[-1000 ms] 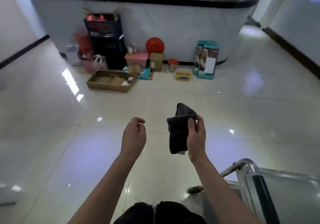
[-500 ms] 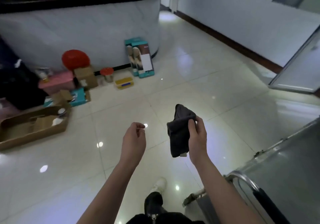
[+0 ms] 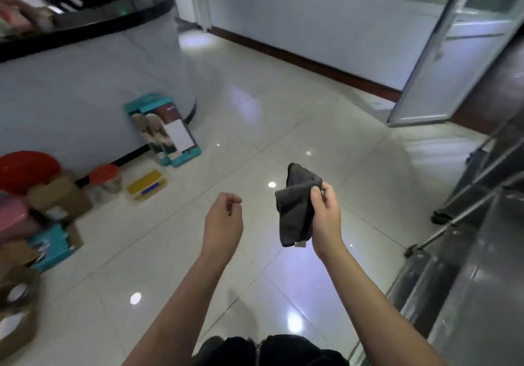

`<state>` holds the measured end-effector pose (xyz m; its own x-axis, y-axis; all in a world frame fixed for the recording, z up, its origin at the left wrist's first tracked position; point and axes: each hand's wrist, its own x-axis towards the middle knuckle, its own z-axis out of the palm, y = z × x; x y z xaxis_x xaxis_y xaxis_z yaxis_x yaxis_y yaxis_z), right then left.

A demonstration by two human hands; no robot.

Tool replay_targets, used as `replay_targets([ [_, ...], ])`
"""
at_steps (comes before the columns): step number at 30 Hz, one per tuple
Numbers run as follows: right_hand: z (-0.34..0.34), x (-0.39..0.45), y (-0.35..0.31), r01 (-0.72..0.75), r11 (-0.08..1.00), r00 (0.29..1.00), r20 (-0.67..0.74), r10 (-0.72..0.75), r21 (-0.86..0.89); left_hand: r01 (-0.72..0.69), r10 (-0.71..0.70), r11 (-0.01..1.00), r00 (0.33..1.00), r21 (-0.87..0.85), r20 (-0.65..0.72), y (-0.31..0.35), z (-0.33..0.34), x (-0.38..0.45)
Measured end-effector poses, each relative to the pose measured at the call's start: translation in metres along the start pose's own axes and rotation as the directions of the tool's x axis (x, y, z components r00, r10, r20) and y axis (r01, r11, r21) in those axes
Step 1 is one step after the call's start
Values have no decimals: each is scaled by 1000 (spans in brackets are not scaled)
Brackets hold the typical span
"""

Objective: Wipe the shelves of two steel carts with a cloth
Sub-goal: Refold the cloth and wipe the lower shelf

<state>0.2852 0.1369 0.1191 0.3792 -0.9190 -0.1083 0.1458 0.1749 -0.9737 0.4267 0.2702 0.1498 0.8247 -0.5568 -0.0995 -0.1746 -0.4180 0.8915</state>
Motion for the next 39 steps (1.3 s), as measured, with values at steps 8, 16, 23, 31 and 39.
replay_targets([
  [8,-54,128,-6,42,998,932,-359,-57,-50,-124,111,992,936,19,335,44,140,150],
  [16,-89,250,-24,102,993,664,-740,-111,-57,-266,225,963,724,-37,652,130,290,300],
  [23,-130,284,-19,111,992,301,-949,-97,-66,-423,254,903,369,-82,894,177,422,328],
  [31,-174,274,35,105,994,-78,-997,12,4,-581,182,802,17,-139,983,179,535,282],
  [39,-235,302,90,190,978,-281,-949,141,89,-701,63,690,-188,-179,980,165,644,249],
])
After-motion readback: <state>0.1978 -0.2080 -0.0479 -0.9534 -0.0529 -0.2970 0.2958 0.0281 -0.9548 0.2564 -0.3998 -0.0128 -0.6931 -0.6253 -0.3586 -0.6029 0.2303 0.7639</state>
